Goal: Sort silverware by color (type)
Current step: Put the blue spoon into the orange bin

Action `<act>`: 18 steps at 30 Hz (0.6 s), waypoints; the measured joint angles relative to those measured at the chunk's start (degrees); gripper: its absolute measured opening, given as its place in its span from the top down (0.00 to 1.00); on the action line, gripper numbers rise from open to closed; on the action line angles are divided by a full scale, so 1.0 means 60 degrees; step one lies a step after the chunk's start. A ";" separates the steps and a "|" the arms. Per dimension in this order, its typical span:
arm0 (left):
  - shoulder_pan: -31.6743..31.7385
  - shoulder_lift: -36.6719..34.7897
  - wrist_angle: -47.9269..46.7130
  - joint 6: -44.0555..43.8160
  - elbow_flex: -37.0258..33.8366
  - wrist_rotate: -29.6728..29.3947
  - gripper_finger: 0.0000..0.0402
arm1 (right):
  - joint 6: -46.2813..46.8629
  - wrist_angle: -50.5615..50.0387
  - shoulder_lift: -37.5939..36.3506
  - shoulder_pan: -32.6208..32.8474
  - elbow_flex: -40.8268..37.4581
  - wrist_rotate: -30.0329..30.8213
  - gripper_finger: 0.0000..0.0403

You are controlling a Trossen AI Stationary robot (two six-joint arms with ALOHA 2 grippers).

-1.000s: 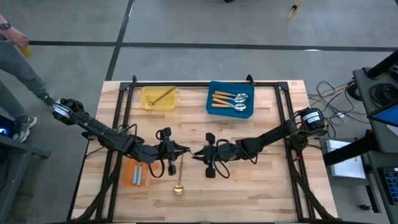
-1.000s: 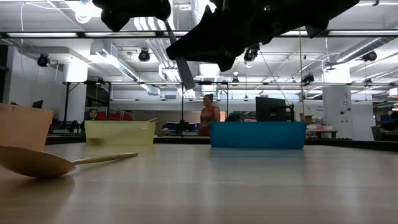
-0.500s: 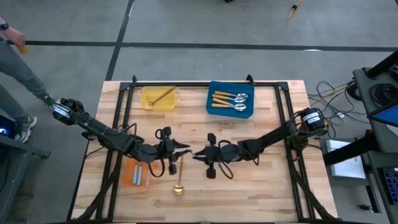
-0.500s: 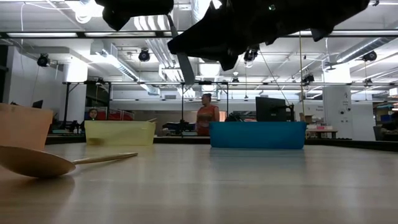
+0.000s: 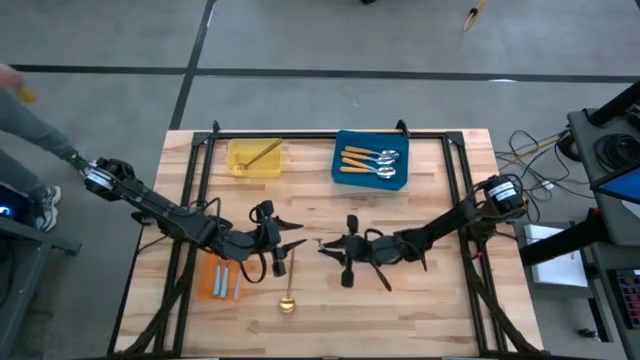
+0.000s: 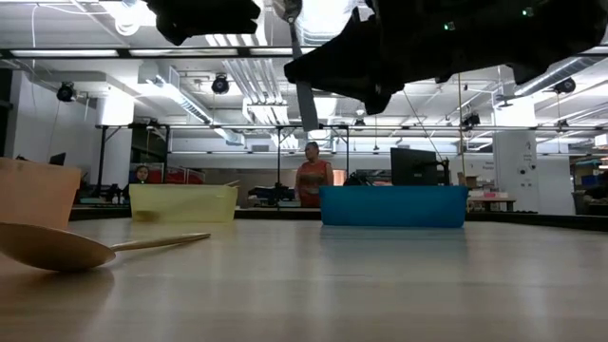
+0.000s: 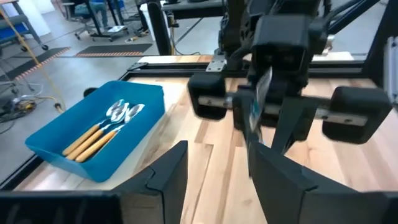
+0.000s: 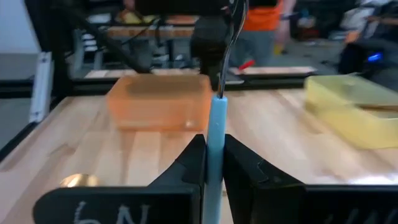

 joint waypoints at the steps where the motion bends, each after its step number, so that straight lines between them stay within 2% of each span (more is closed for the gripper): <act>1: 0.0000 0.0000 -0.0051 0.0013 0.0000 -0.0023 0.62 | -0.0064 0.0151 0.0000 0.0054 -0.0059 0.0231 0.94; 6: 0.0000 0.0125 0.0159 -0.0191 0.0000 -0.0017 0.61 | -0.0619 0.0363 0.0000 0.0413 -0.0096 0.1631 0.94; 12: 0.0000 0.1060 0.0977 -0.0536 0.0000 -0.0106 0.61 | -0.0859 0.0633 0.0000 0.0716 -0.0096 0.3649 0.94; 15: 0.0000 0.1702 0.1939 -0.0559 0.0000 -0.0612 0.61 | -0.0669 0.0359 0.0000 0.0851 -0.0096 0.4515 0.94; 18: 0.0066 0.2534 0.4047 -0.0046 0.0000 -0.1000 0.61 | -0.0373 0.0255 0.0000 0.0967 -0.0096 0.4724 0.94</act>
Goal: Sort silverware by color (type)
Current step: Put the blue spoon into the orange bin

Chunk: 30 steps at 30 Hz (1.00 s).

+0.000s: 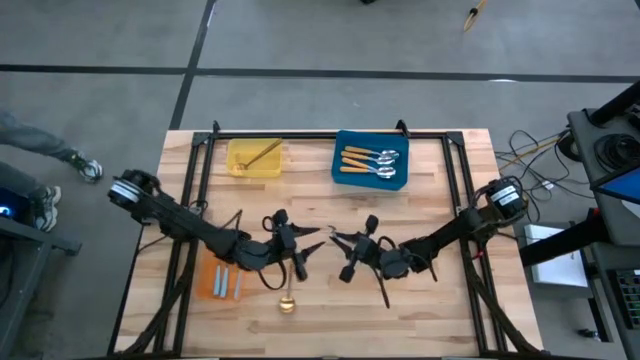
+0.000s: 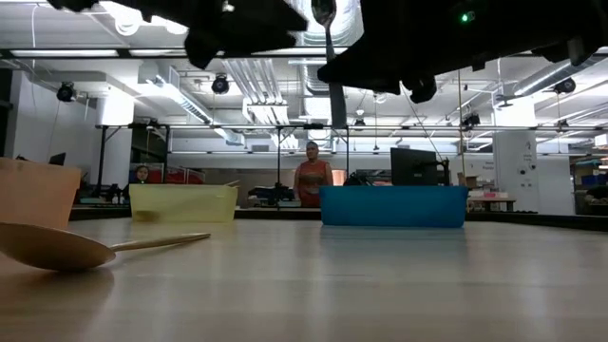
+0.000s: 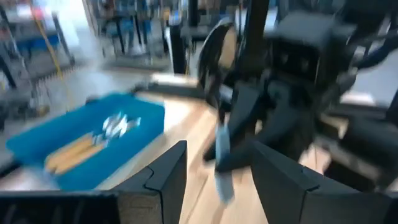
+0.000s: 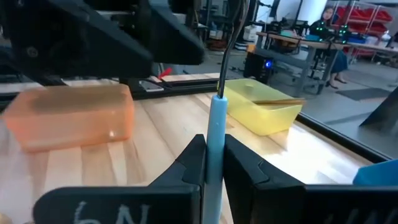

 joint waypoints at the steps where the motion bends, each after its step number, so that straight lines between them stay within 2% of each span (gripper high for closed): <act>1: 0.0018 0.0273 0.0759 0.0433 0.0000 0.0003 0.61 | 0.0079 0.0020 0.0000 0.0032 0.0000 0.0003 0.94; 5: 0.0014 0.1251 0.3633 0.2002 0.0000 -0.0002 0.61 | 0.0007 0.0020 0.0000 0.0191 0.0000 0.0096 0.94; 8: 0.0007 0.1733 0.4747 0.2238 0.0000 0.0000 0.61 | 0.0013 0.0024 0.0000 0.0333 0.0000 0.0089 0.94; 16: 0.0007 0.2388 0.5042 0.1440 0.0000 0.0004 0.61 | 0.0290 -0.0264 0.0000 0.0732 0.0000 0.0208 0.94; 21: 0.0014 0.2655 0.5109 0.0877 0.0000 0.0004 0.62 | 0.0806 -0.0145 0.0324 0.0839 0.0000 0.0825 0.94; 25: 0.0014 0.2847 0.5414 0.0807 0.0000 0.0004 0.63 | 0.1438 -0.0057 0.0877 0.0842 0.0226 0.1771 0.94; 30: 0.0014 0.2876 0.5531 0.0850 0.0000 -0.0011 0.65 | 0.1119 0.0140 0.1628 0.0838 0.0907 0.2098 0.94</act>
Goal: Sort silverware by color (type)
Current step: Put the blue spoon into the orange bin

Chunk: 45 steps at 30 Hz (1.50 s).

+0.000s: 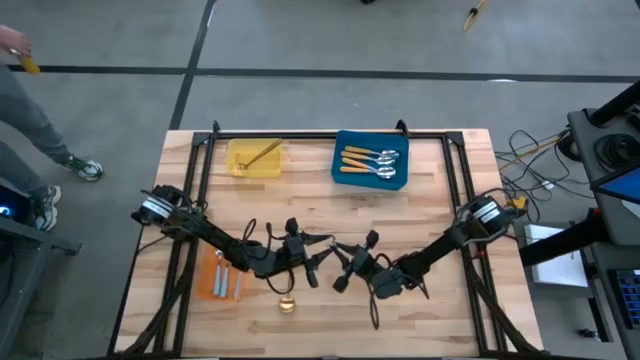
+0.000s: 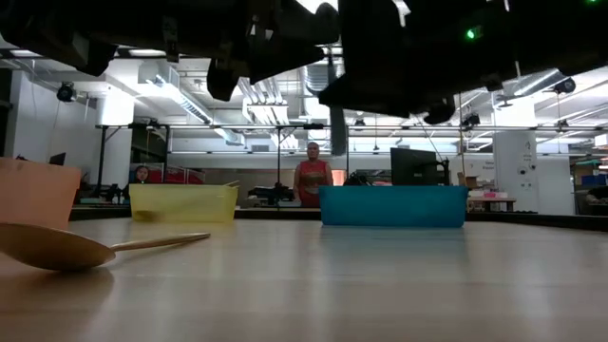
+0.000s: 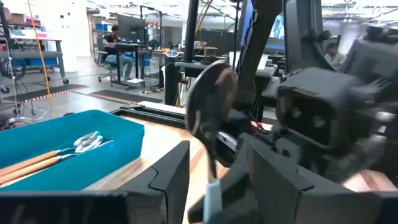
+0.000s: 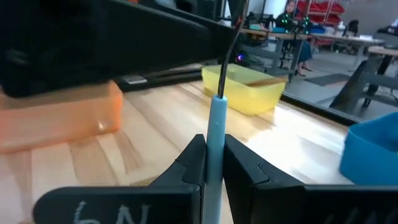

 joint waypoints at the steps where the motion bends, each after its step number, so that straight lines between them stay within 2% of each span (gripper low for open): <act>1: 0.0000 0.0000 0.0000 0.0017 0.0000 0.0000 0.66 | -0.0154 0.0029 0.0104 0.0000 0.0172 0.0000 0.94; 9: 0.0007 0.0000 -0.0062 0.0031 0.0000 -0.0008 0.66 | -0.1008 0.0042 0.0627 0.0010 0.1067 -0.0018 0.94; 14: 0.0007 0.0000 -0.0042 0.0005 0.0000 -0.0446 0.69 | -0.1087 0.0034 0.0616 0.0066 0.1035 0.0496 0.94; 18: 0.0004 0.0000 -0.0051 -0.0175 -0.0007 -0.0586 0.76 | -0.1135 0.0042 0.0605 0.0061 0.1016 0.0638 0.94; 23: -0.0004 0.0000 -0.0023 -0.0330 -0.0007 -0.0499 0.91 | -0.1274 0.0180 0.0605 0.0055 0.1016 0.0651 0.94; 26: -0.0007 0.0000 -0.0016 -0.0368 -0.0022 -0.0481 0.98 | -0.1288 0.0184 0.0605 0.0047 0.1012 0.0652 0.90; 39: -0.0033 0.0000 -0.0111 -0.0614 -0.0044 -0.0775 1.00 | -0.1197 0.0253 0.0587 0.0066 0.1012 0.0576 0.73; 45: -0.0119 -0.0385 -0.0245 -0.0536 -0.0044 -0.0772 1.00 | -0.1388 0.0163 0.0567 0.0124 0.1009 0.0972 0.64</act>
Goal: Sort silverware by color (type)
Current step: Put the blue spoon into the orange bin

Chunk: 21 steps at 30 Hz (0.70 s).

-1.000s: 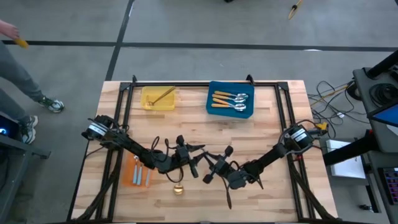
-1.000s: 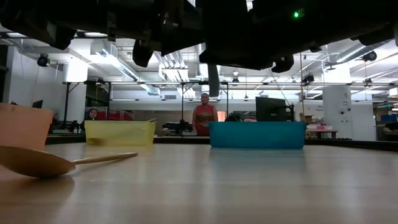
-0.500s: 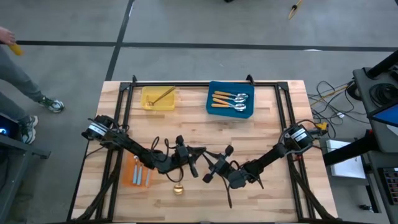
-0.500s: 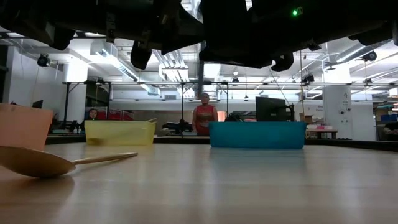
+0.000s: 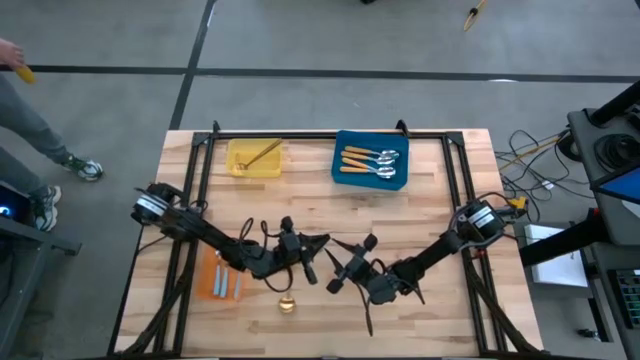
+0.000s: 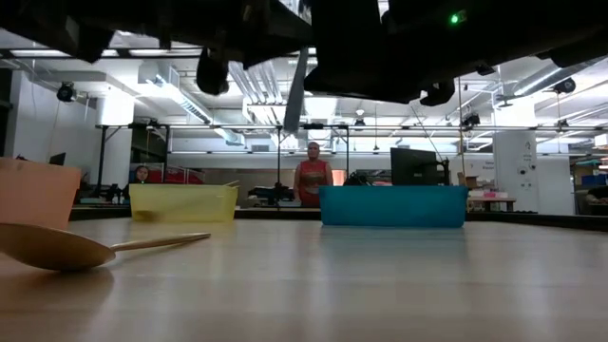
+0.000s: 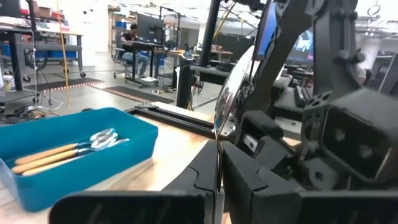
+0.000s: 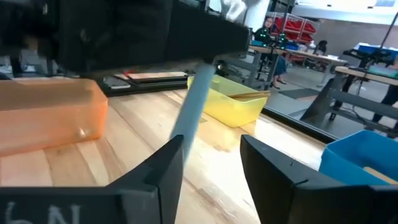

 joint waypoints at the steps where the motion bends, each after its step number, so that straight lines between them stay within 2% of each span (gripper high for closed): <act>1: -0.0037 -0.0155 -0.0203 0.0007 0.0000 -0.0007 1.00 | -0.0060 -0.0003 -0.0011 0.0031 0.0000 0.0011 0.63; 5: -0.0217 -0.1178 -0.1955 -0.0199 -0.0055 0.0005 1.00 | -0.0250 -0.0242 -0.0190 0.0160 -0.0007 0.0026 0.60; 8: -0.0352 -0.2479 -0.4527 -0.1179 -0.0026 0.0025 1.00 | -0.0291 -0.0693 -0.0500 0.0274 -0.0007 0.0029 0.60; 12: -0.0561 -0.4555 -0.9950 -0.4031 0.0198 0.0457 1.00 | -0.0034 -0.1567 -0.0908 0.0404 -0.0007 0.0018 0.62; 15: -0.0737 -0.5882 -1.3826 -0.6828 0.0532 0.1578 1.00 | 0.0256 -0.2169 -0.1128 0.0437 -0.0007 -0.0003 0.62; 18: -0.1120 -0.6718 -1.6541 -0.8856 0.0726 0.2266 1.00 | 0.0689 -0.2712 -0.1263 0.0424 -0.0007 -0.0007 0.63; 21: -0.1608 -0.7336 -1.8227 -1.0529 0.0790 0.2658 1.00 | 0.0777 -0.2897 -0.1263 0.0419 -0.0011 -0.0018 0.62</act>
